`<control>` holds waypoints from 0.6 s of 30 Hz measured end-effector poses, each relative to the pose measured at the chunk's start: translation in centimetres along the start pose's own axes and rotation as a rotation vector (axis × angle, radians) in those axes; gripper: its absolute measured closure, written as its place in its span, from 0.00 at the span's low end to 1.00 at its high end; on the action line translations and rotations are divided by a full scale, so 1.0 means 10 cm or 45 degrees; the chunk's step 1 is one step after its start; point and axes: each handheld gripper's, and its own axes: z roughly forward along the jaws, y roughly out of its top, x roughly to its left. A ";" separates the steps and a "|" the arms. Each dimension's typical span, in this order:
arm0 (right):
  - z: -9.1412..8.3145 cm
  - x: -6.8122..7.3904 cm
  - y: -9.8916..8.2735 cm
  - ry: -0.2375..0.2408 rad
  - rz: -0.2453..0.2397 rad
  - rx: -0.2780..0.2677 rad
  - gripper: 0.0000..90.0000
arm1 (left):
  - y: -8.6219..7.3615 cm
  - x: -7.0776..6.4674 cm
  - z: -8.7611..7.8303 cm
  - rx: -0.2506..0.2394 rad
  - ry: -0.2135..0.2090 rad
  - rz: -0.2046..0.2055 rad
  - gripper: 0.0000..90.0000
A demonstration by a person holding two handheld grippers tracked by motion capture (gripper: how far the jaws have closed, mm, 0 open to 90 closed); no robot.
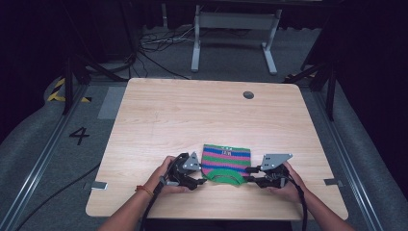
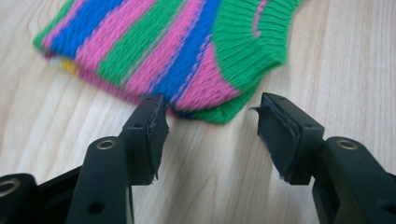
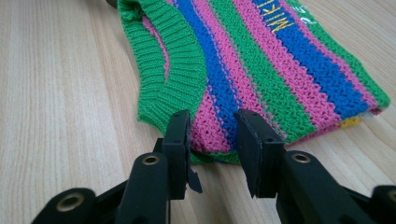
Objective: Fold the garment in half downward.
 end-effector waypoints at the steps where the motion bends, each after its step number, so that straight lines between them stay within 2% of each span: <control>1: 0.00 0.00 0.00 0.001 0.002 0.002 0.73 | -0.01 0.01 -0.01 0.005 0.010 -0.009 0.48; 10: 0.01 -0.01 -0.01 -0.026 -0.011 -0.004 0.72 | -0.01 0.03 0.00 -0.006 0.030 -0.033 0.49; 11: 0.01 -0.02 0.00 -0.033 -0.037 0.009 0.70 | 0.00 0.04 0.00 -0.007 0.033 -0.029 0.49; 15: -0.01 -0.03 0.04 -0.049 -0.026 0.036 0.64 | 0.01 0.04 0.00 0.003 0.040 -0.027 0.48; 18: -0.01 -0.04 0.05 -0.051 -0.026 0.042 0.60 | 0.02 0.04 -0.02 0.027 0.066 -0.009 0.47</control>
